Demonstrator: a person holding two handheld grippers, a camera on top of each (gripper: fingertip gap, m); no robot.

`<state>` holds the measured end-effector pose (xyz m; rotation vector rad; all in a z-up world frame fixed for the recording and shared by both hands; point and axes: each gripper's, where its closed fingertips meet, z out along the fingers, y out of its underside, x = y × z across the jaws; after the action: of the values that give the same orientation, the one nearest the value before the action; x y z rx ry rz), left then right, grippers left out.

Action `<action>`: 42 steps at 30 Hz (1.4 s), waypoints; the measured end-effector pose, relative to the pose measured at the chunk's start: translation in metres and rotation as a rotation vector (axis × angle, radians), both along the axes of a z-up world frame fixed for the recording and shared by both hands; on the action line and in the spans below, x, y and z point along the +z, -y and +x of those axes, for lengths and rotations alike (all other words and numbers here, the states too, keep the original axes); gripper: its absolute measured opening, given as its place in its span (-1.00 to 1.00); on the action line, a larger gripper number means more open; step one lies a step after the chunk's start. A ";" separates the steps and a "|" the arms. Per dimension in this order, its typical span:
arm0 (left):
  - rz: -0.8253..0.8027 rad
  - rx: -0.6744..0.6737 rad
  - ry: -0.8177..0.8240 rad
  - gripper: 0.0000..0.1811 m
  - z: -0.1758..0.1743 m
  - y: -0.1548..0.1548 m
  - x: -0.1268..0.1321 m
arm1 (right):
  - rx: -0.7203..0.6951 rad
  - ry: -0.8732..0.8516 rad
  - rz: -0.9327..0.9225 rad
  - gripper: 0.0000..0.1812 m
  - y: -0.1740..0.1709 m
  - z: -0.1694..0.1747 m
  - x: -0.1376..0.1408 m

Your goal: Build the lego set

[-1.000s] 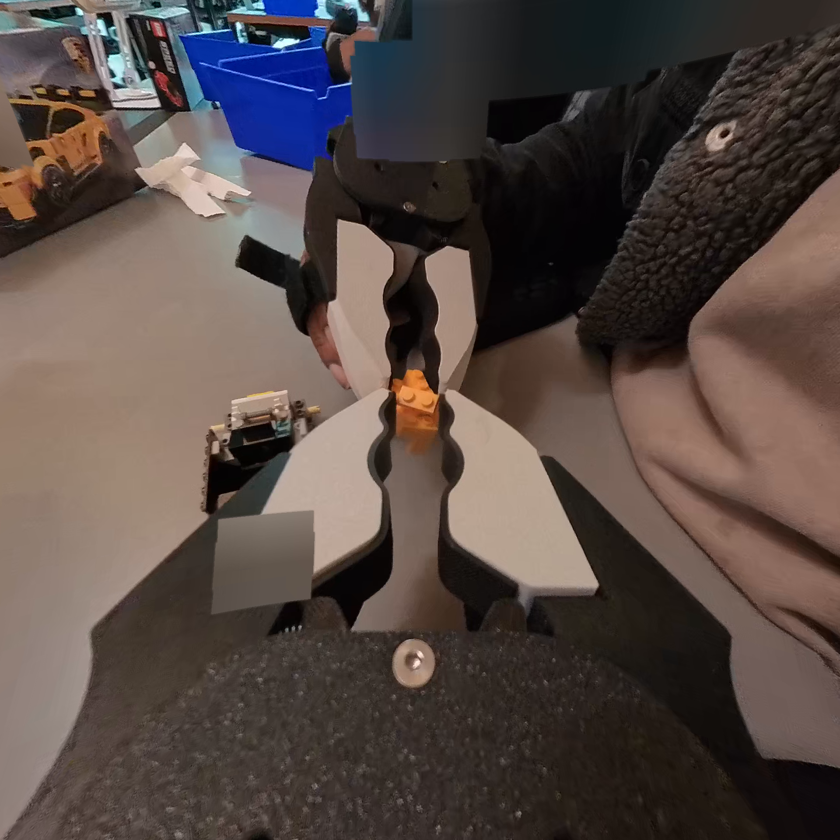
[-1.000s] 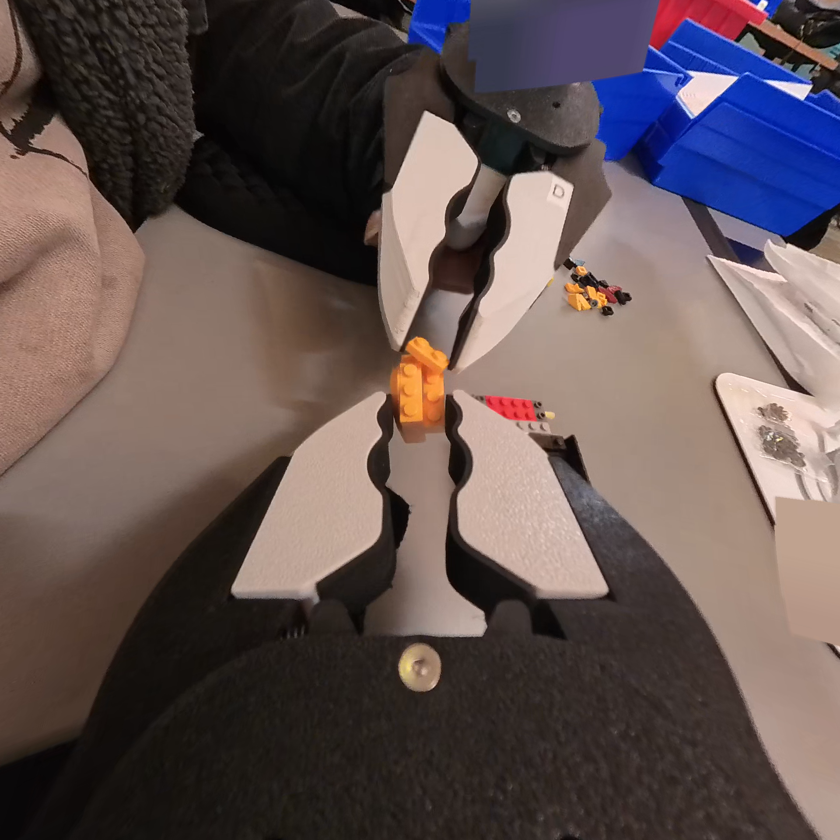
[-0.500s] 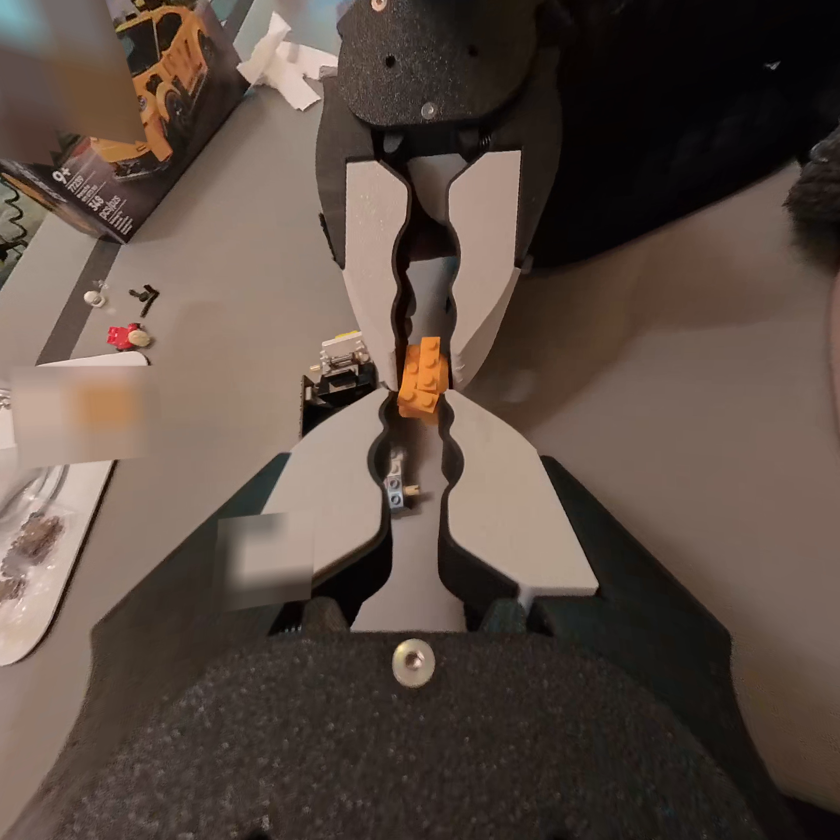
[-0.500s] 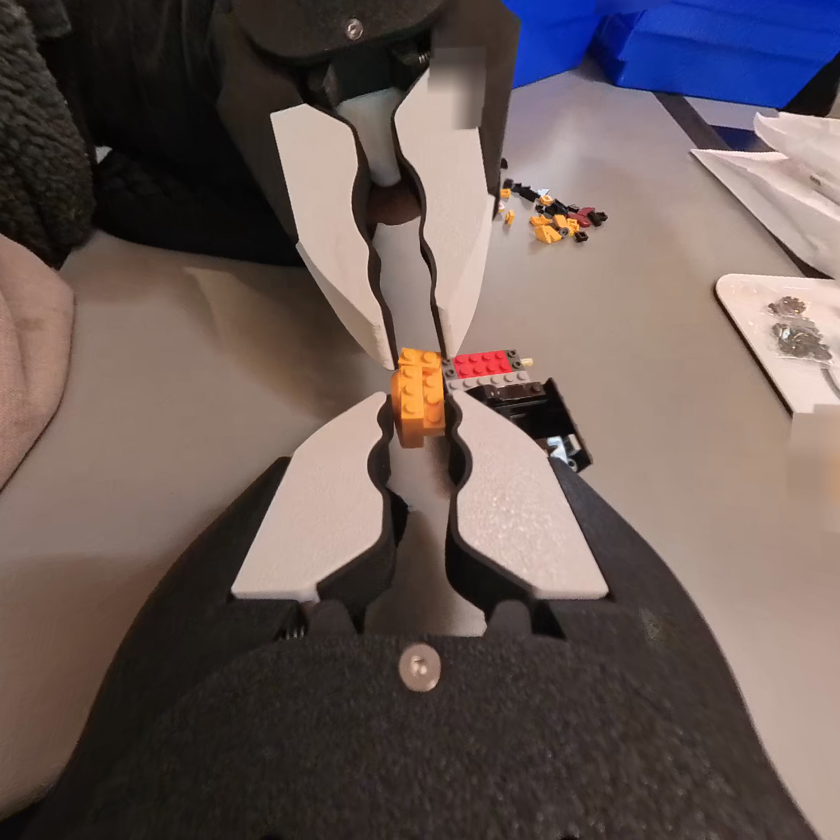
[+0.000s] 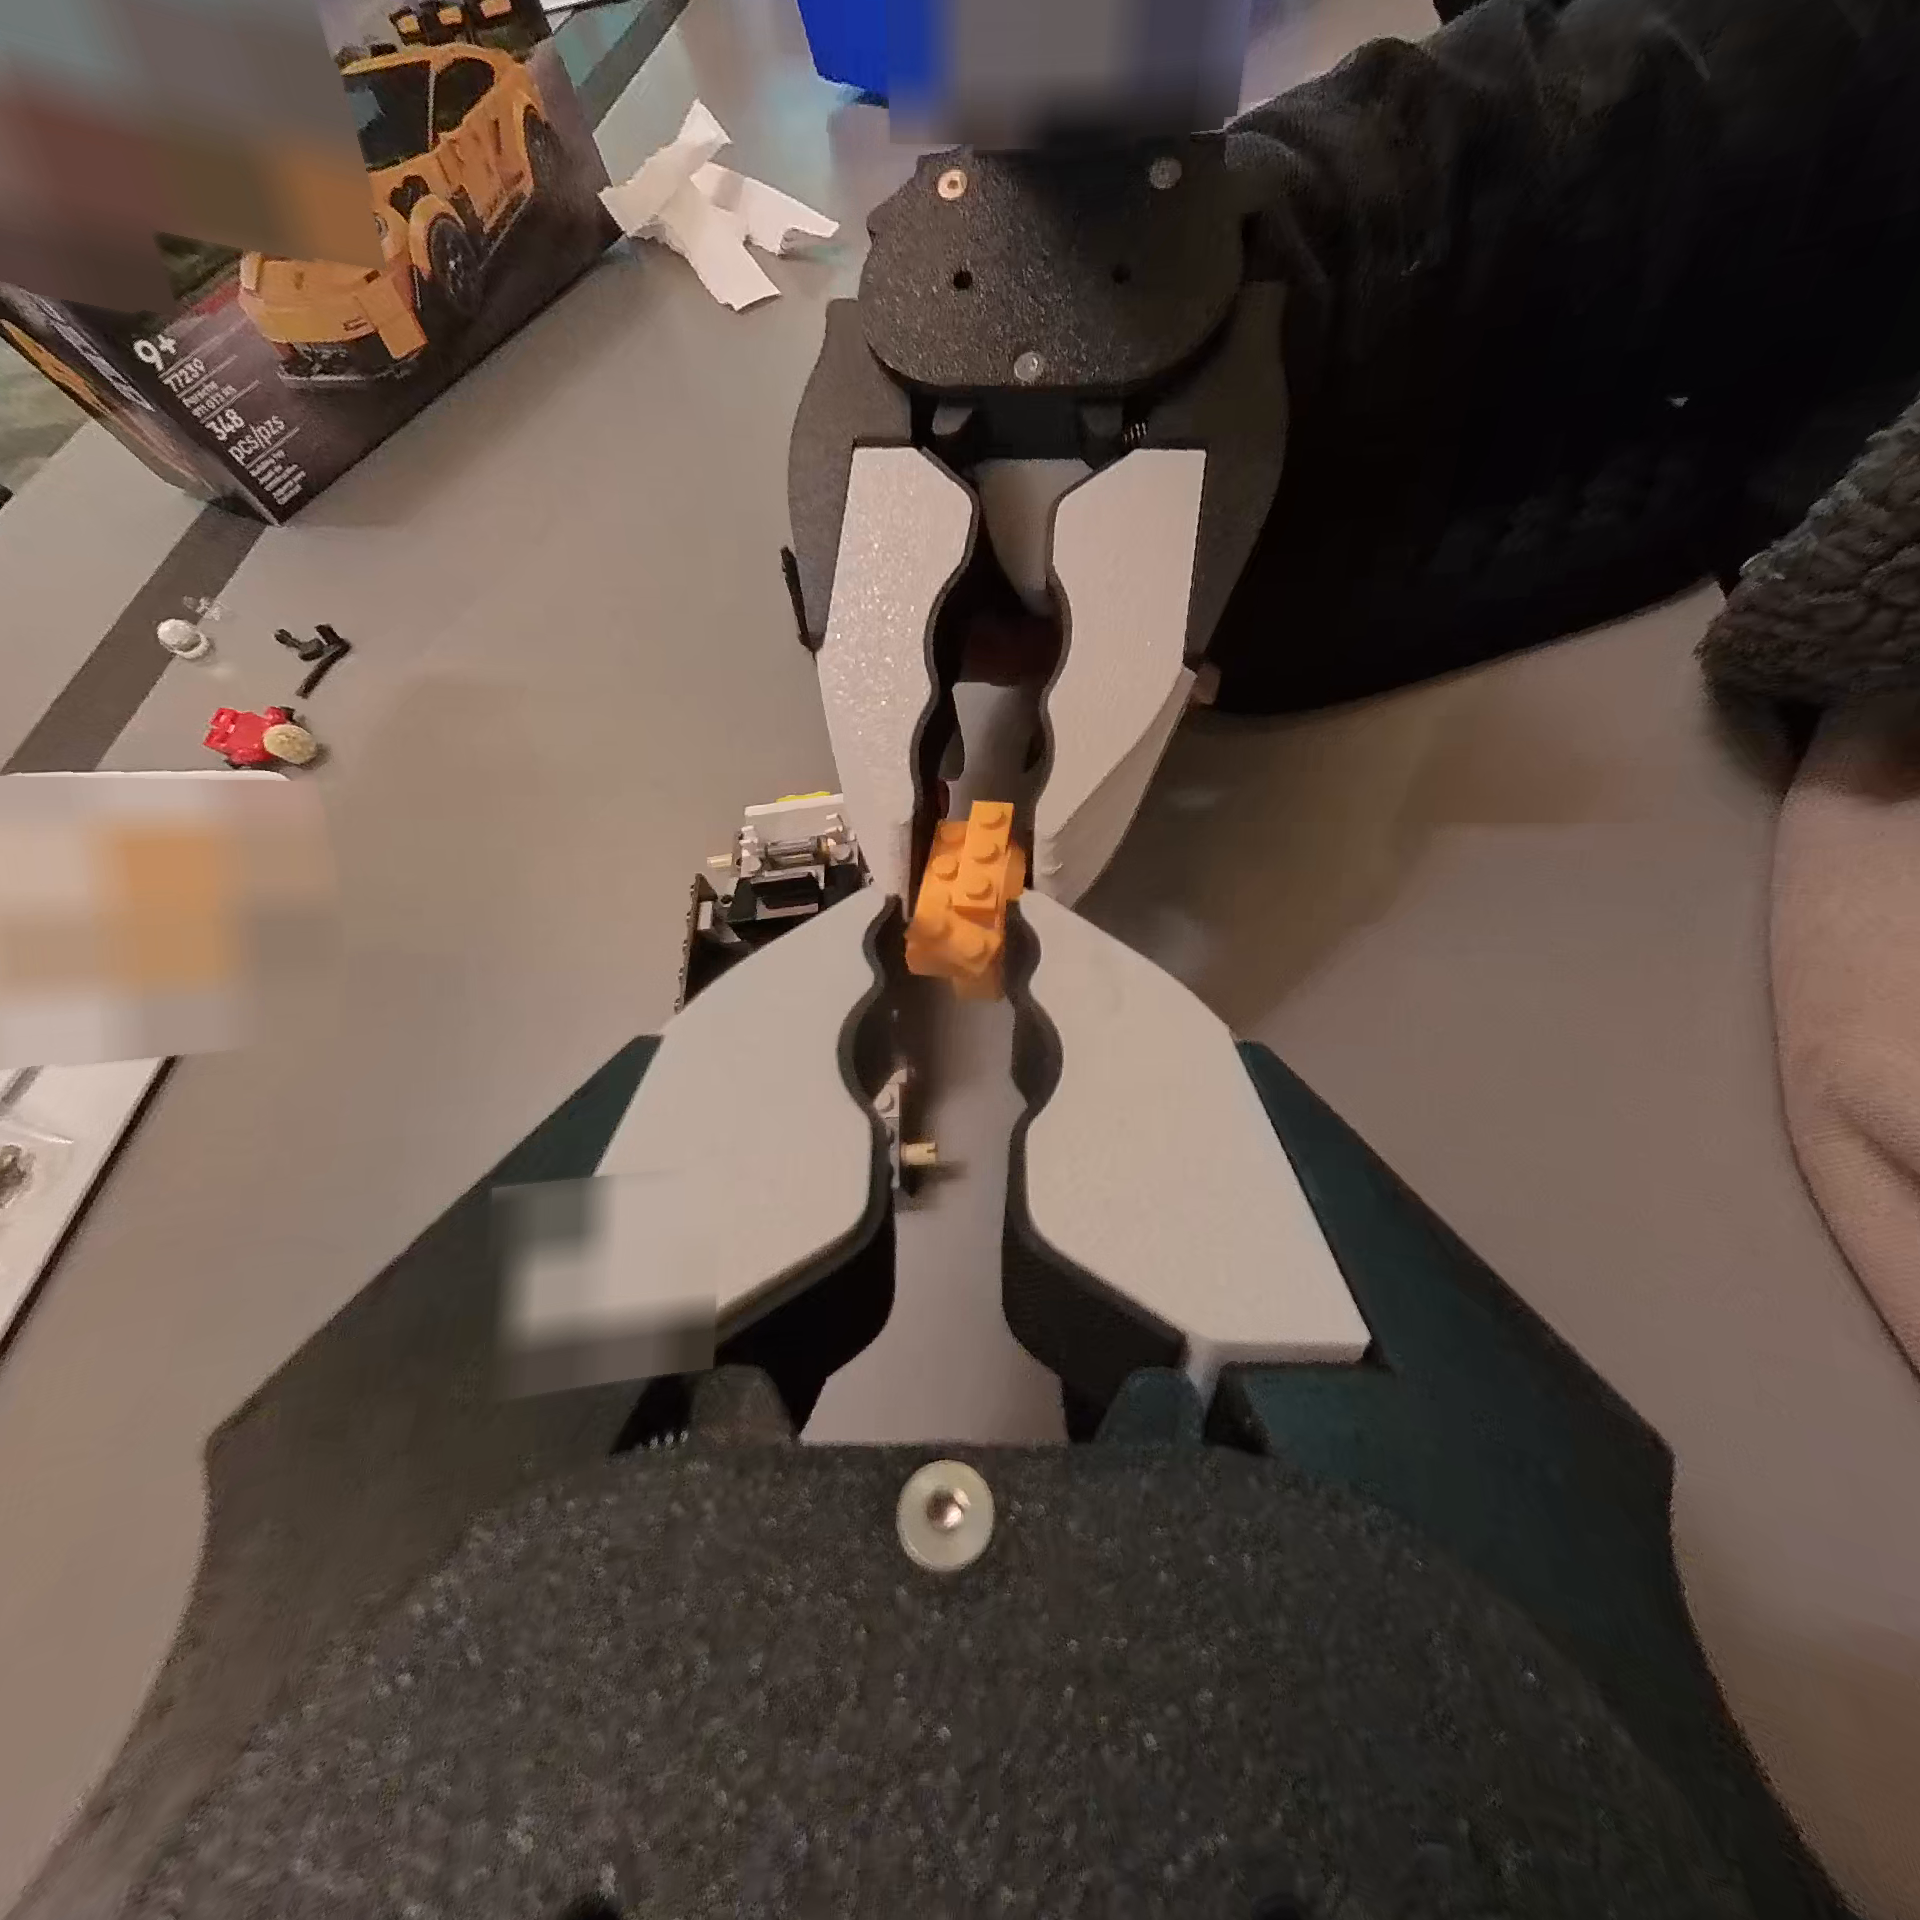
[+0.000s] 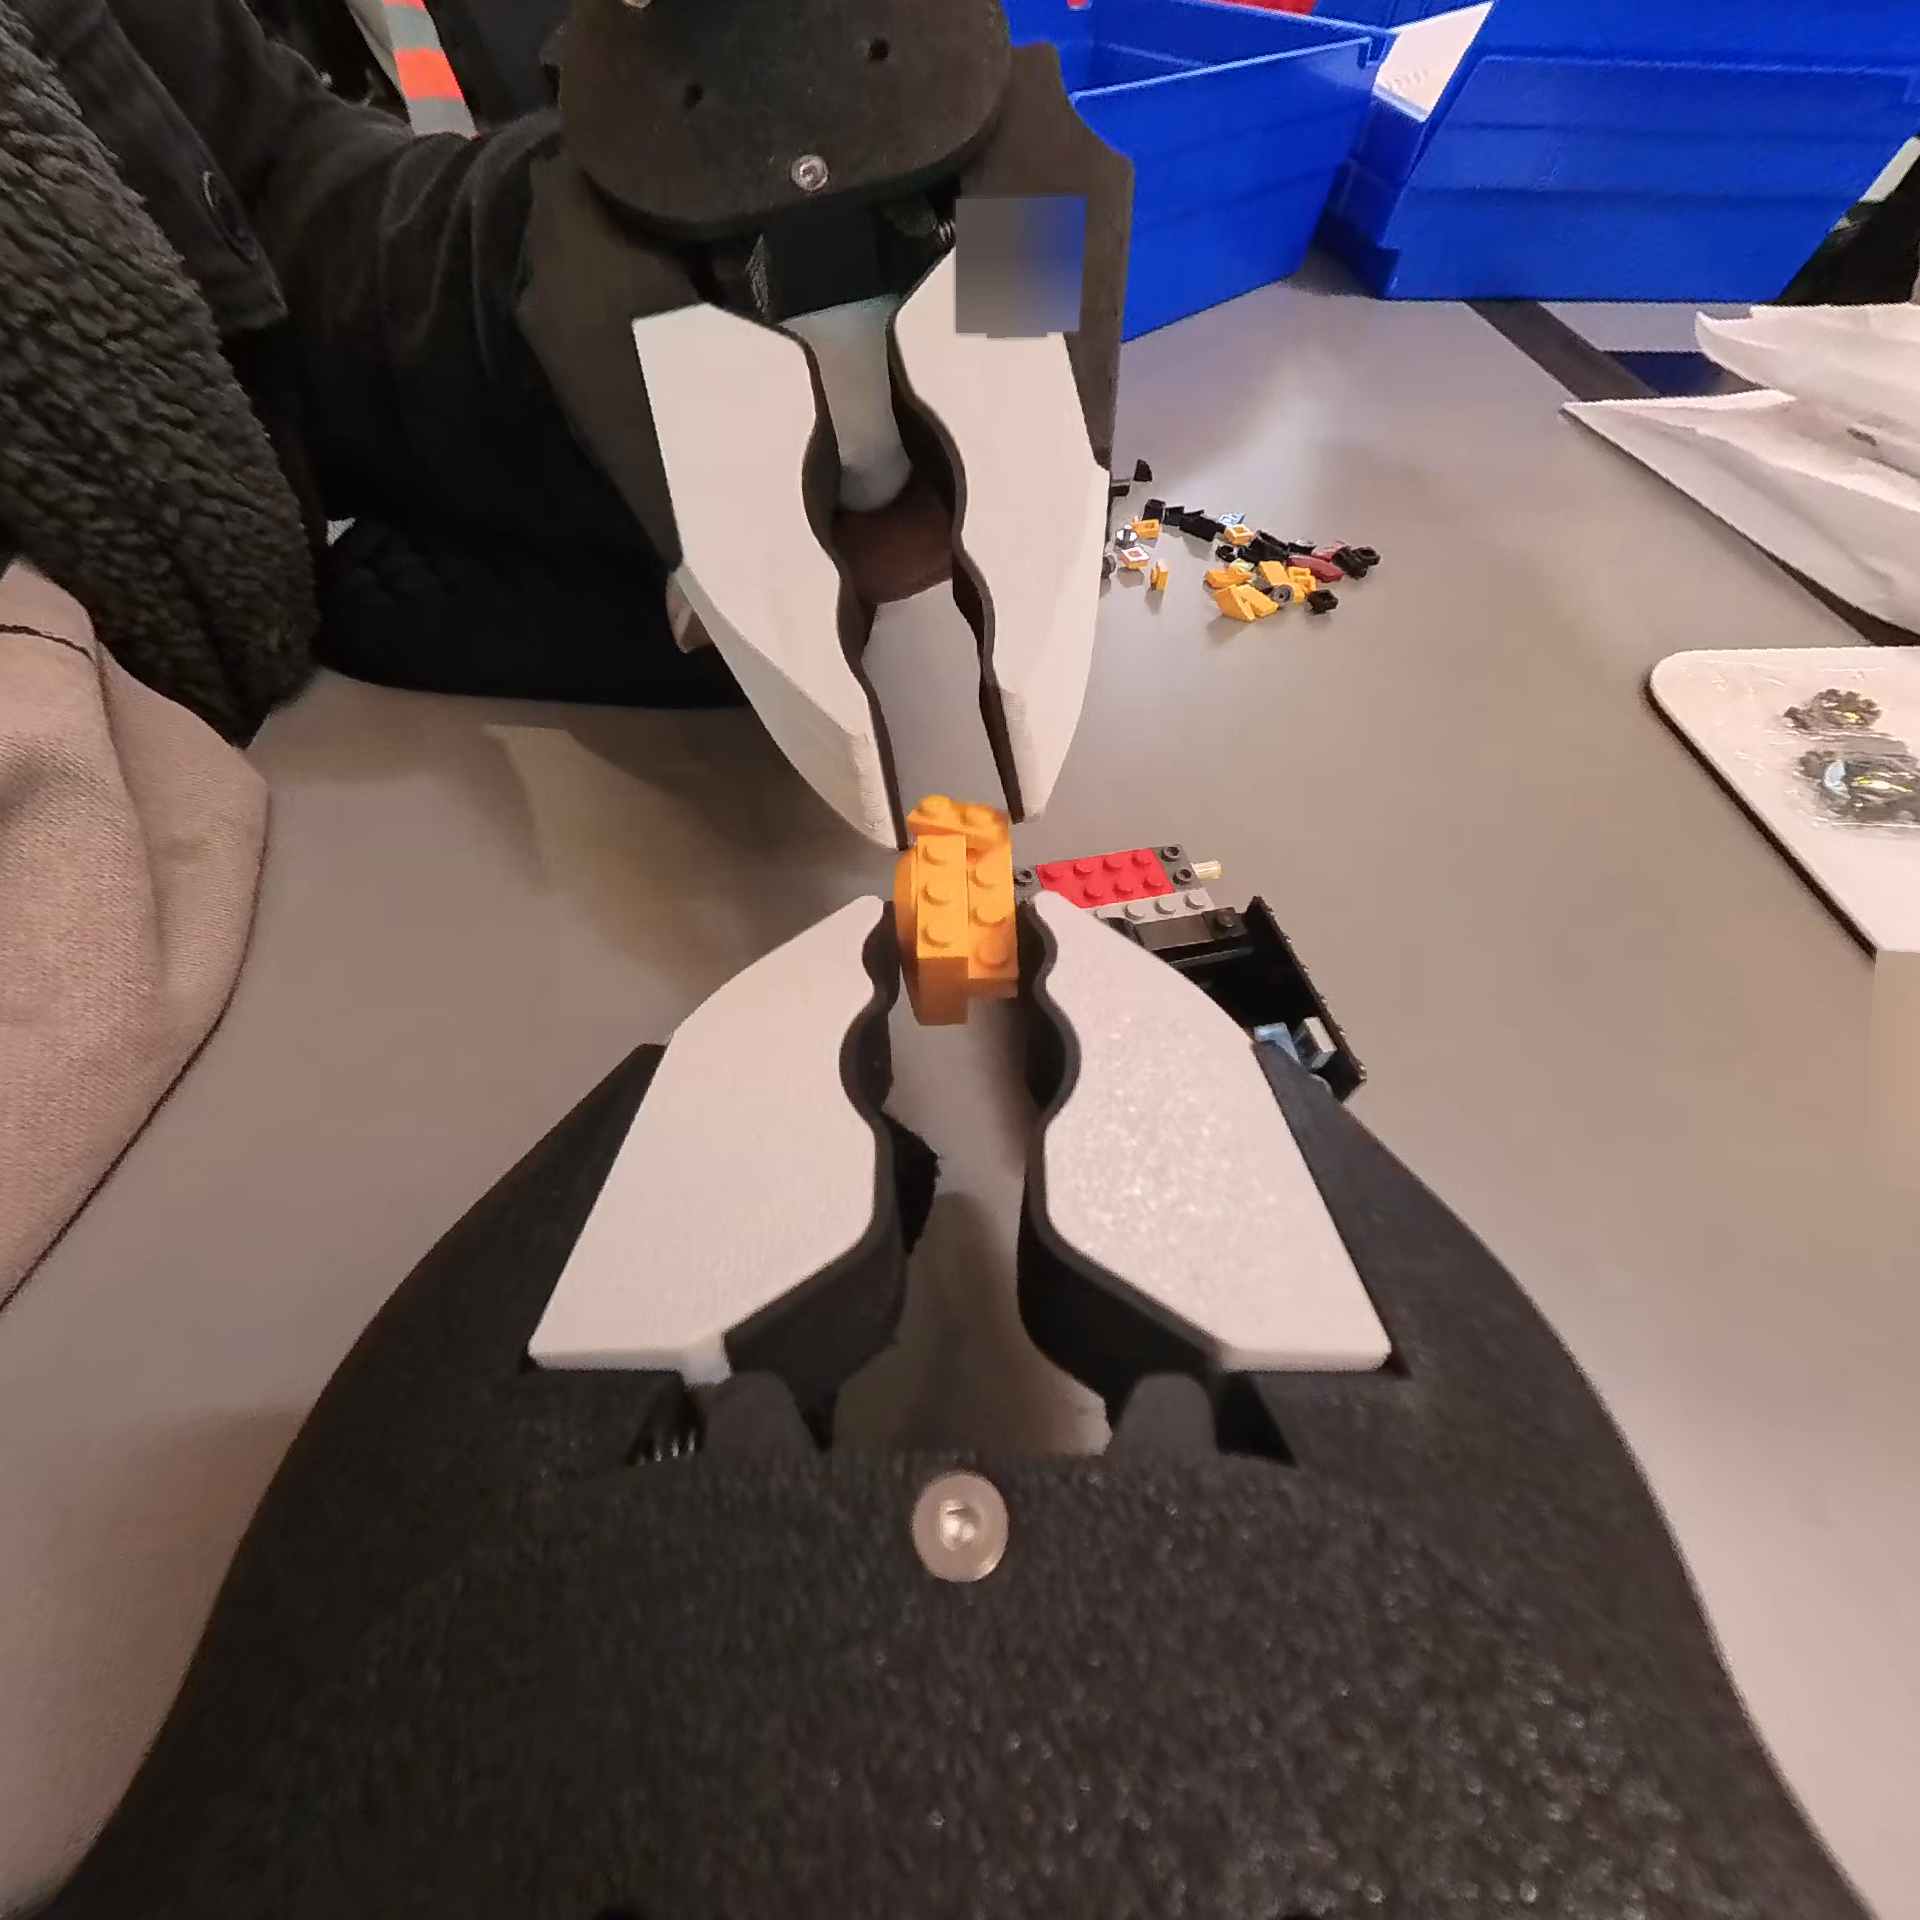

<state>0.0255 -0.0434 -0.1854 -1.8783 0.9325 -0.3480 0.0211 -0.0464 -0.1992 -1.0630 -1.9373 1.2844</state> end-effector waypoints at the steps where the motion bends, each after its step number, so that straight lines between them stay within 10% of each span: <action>1: -0.002 0.003 0.003 -0.80 0.000 0.000 0.000 | 0.000 -0.002 -0.003 -0.77 0.000 0.000 0.000; 11: -0.003 -0.022 0.068 -0.77 -0.006 0.003 0.009 | -0.006 -0.033 -0.058 -0.77 -0.004 0.001 0.009; 19: -0.345 -0.136 -0.131 -0.75 -0.032 0.047 -0.046 | -0.069 -0.050 -0.040 -0.77 -0.024 0.005 0.015; 26: -0.456 0.020 -0.196 -0.67 -0.023 0.041 -0.066 | -0.065 -0.031 -0.020 -0.77 -0.022 0.006 0.011; 42: -0.226 -0.001 -0.061 -0.73 0.000 0.027 -0.028 | -0.094 -0.044 0.011 -0.77 -0.026 0.009 0.017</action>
<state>0.0258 -0.0701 -0.2138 -2.1041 0.9671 -0.4130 0.0299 -0.0207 -0.1823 -1.0977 -1.8381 1.2344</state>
